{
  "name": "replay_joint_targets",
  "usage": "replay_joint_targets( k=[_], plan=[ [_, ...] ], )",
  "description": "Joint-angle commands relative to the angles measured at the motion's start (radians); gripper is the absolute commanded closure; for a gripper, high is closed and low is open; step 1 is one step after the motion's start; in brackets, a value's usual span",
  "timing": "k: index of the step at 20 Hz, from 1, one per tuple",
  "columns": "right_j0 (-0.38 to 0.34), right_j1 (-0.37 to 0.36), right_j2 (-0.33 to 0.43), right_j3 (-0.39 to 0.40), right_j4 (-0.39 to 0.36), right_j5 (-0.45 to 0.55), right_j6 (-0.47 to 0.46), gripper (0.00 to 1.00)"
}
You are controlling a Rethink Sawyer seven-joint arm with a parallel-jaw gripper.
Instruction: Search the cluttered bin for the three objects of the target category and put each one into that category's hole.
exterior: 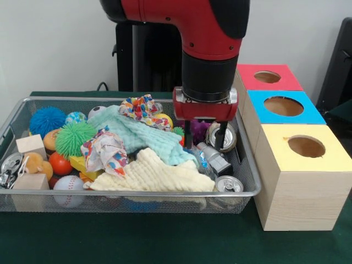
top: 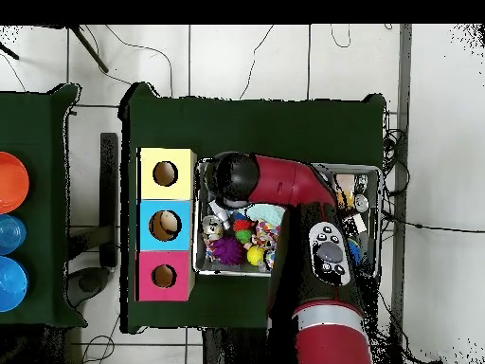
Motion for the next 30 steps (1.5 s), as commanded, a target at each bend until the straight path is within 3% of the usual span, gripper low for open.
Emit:
replay_joint_targets(
  k=[1,17,30],
  plan=[
    [-0.037,0.060,0.121,0.041,-0.037,0.016,-0.052,0.00],
    [-0.106,0.115,0.182,0.068,-0.075,-0.031,-0.046,0.00],
    [-0.047,0.092,0.159,0.106,-0.060,-0.060,0.057,0.00]
  ],
)
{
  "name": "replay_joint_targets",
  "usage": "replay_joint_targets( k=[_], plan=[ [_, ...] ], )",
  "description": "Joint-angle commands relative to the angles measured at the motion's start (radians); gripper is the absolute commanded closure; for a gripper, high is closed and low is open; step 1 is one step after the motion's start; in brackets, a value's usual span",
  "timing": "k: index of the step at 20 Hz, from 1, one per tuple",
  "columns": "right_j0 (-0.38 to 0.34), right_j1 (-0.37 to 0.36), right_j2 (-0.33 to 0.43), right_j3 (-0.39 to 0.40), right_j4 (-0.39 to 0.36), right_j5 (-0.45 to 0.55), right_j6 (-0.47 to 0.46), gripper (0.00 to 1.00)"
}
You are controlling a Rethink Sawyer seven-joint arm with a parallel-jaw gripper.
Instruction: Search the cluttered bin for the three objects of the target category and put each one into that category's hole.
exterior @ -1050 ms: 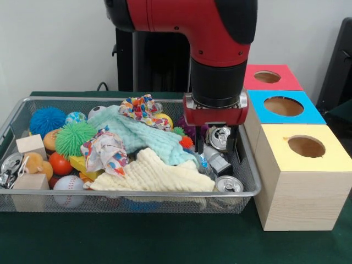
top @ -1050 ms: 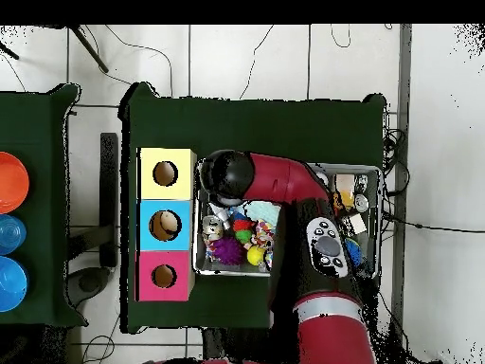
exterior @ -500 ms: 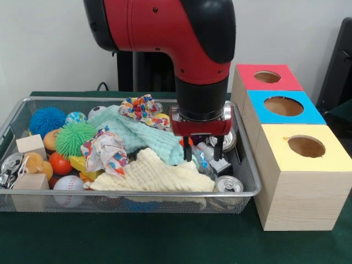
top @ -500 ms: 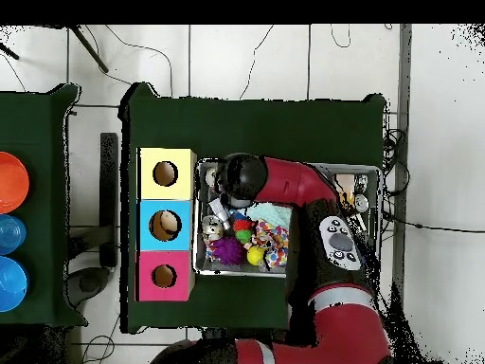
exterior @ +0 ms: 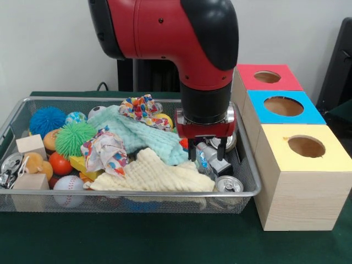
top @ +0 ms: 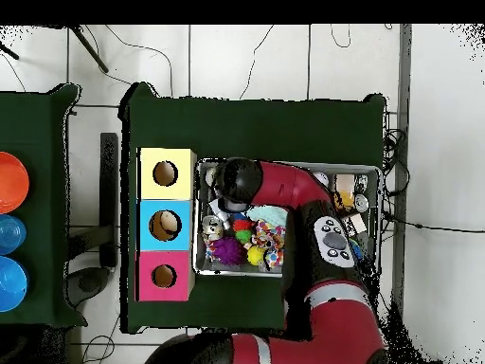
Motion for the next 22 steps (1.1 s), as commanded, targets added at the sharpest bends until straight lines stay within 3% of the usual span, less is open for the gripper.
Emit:
replay_joint_targets(
  k=[1,22],
  plan=[
    [0.018,0.014,0.074,0.095,-0.028,-0.061,0.058,0.00],
    [-0.051,0.072,0.106,0.108,-0.066,-0.156,-0.008,0.00]
  ],
)
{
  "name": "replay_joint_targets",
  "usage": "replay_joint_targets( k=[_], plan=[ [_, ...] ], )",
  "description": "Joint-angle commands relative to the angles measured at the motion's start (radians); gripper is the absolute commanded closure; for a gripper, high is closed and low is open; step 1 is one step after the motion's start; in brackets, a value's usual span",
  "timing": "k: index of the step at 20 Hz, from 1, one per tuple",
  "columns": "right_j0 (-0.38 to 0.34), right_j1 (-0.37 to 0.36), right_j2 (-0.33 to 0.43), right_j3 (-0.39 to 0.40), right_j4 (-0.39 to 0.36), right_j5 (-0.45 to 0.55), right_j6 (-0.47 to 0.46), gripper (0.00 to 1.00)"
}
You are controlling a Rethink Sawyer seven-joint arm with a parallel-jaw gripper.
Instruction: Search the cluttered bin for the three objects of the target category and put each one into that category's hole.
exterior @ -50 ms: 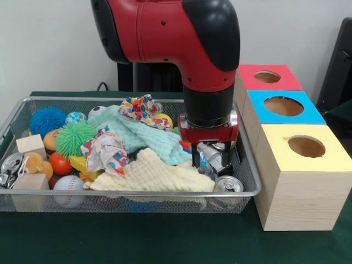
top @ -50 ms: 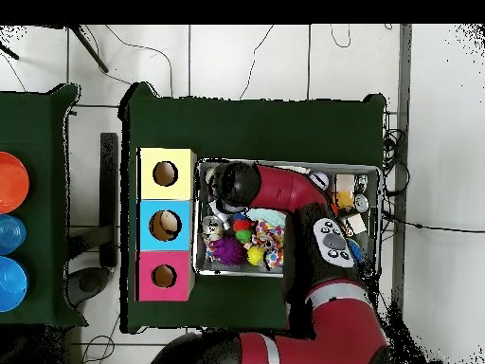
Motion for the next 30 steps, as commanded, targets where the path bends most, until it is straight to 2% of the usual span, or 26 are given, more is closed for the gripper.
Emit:
replay_joint_targets(
  k=[1,13,15,30],
  plan=[
    [-0.028,0.066,0.074,0.077,-0.067,-0.057,-0.006,0.00],
    [0.017,0.040,0.047,0.098,-0.079,-0.046,0.025,0.00],
    [0.011,0.044,0.054,0.084,-0.081,-0.021,0.006,0.00],
    [-0.062,0.045,0.082,0.103,-0.126,-0.003,-0.055,0.00]
  ],
)
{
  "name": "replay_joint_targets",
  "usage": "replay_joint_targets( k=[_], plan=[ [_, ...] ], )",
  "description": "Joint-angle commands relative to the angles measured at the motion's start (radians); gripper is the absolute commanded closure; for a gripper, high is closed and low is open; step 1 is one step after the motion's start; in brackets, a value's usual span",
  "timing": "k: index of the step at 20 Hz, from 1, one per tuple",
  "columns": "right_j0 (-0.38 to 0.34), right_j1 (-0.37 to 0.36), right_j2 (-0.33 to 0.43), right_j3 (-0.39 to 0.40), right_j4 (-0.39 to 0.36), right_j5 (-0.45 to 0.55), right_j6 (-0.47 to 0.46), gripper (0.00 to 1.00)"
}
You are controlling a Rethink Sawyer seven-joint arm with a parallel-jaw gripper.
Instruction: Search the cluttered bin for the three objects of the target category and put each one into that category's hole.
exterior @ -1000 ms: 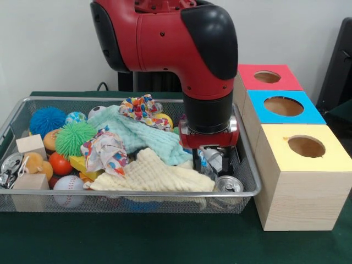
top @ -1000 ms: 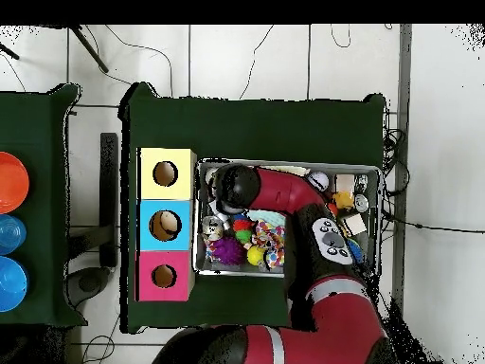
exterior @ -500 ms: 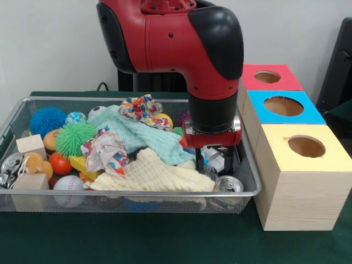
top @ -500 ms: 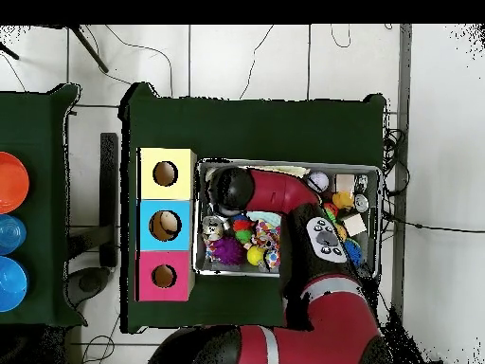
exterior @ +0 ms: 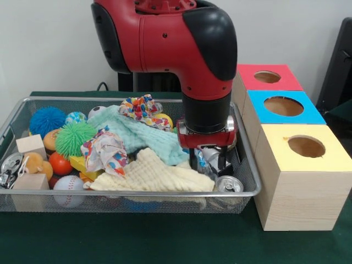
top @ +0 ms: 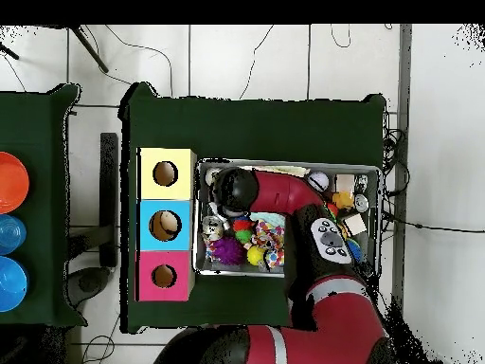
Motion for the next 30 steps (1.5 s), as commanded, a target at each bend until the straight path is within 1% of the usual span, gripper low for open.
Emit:
replay_joint_targets(
  k=[1,3,5,10,16,17,19,23,24,30],
  plan=[
    [-0.058,0.021,0.069,0.095,-0.067,0.019,-0.061,0.00],
    [-0.076,0.020,0.075,0.100,-0.074,0.022,-0.071,0.00],
    [-0.079,0.019,0.081,0.099,-0.077,0.030,-0.068,0.00],
    [-0.061,0.032,0.085,0.089,-0.076,0.027,-0.044,0.00],
    [-0.020,0.062,0.073,0.074,-0.063,-0.014,0.022,0.00],
    [-0.017,0.060,0.071,0.085,-0.062,-0.024,0.031,0.00],
    [-0.003,0.068,0.070,0.070,-0.053,-0.021,0.045,0.00],
    [0.009,0.064,0.068,0.072,-0.037,-0.019,0.065,0.00],
    [0.010,0.056,0.068,0.085,-0.035,-0.022,0.069,0.00],
    [-0.001,0.055,0.075,0.092,-0.034,-0.025,0.053,0.00]
  ],
)
